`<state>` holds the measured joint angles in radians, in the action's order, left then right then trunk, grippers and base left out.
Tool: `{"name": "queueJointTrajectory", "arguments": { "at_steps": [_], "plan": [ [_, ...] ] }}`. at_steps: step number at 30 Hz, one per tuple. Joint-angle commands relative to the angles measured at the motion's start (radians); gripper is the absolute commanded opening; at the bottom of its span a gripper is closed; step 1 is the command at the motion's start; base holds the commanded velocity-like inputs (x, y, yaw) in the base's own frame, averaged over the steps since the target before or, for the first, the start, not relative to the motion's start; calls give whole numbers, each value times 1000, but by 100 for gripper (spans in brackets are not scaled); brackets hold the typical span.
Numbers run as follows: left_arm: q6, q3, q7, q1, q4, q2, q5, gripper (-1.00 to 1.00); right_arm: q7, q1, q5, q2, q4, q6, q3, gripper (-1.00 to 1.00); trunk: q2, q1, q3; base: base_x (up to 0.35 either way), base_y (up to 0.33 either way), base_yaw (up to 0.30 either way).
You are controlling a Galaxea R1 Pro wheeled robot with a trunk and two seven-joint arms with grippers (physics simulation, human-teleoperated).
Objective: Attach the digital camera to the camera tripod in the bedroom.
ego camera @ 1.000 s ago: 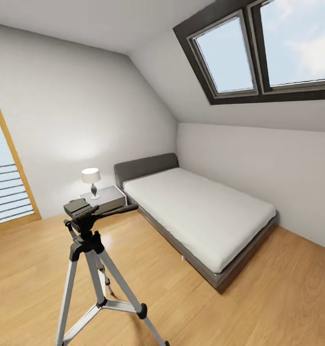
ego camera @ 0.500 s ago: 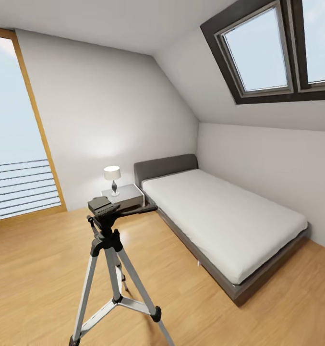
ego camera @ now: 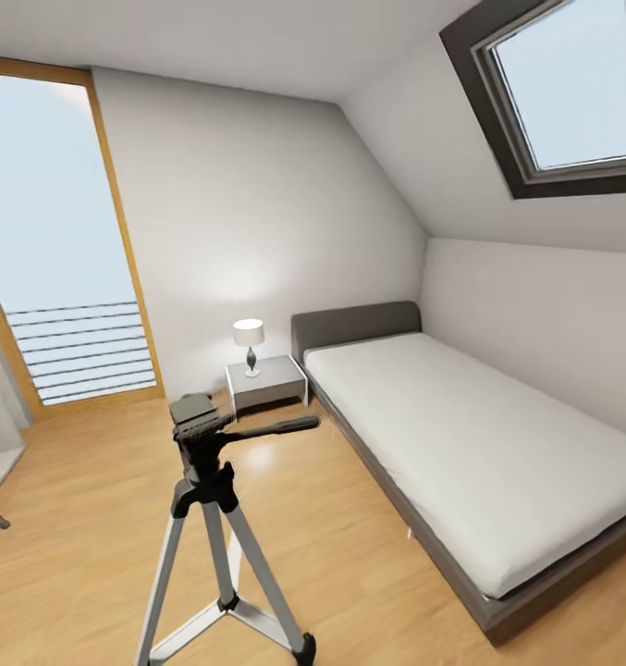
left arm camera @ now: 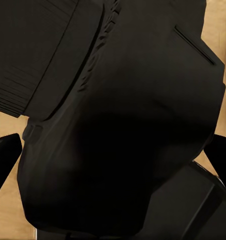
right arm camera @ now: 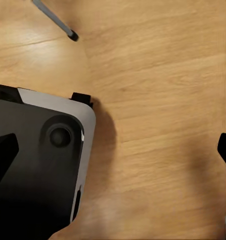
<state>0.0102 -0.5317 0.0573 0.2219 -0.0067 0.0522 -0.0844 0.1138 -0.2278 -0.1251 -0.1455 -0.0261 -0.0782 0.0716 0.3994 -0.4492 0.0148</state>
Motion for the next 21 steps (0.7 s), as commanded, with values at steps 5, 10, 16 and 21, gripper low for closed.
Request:
{"name": "queueJointTrajectory", "arguments": {
  "at_steps": [5, 10, 16, 21],
  "plan": [
    [2, 6, 3, 1, 1, 0, -9, -100, 1, -1, -4, 0, -3, -6, 7, 100, 1, -1, 0, 192, -155, 283],
    [2, 6, 3, 1, 1, 0, -9, -100, 1, -1, -4, 0, -3, -6, 7, 100, 1, -1, 0, 56, -45, 283],
    [2, 6, 3, 1, 1, 0, -10, -100, 1, -1, -4, 0, -3, -6, 7, 100, 1, -1, 0, 6, -5, 283],
    [2, 6, 3, 1, 1, 0, -11, -100, 1, -1, -4, 0, -3, -6, 7, 100, 1, -1, 0, 1, 0, 283]
  ]
}}
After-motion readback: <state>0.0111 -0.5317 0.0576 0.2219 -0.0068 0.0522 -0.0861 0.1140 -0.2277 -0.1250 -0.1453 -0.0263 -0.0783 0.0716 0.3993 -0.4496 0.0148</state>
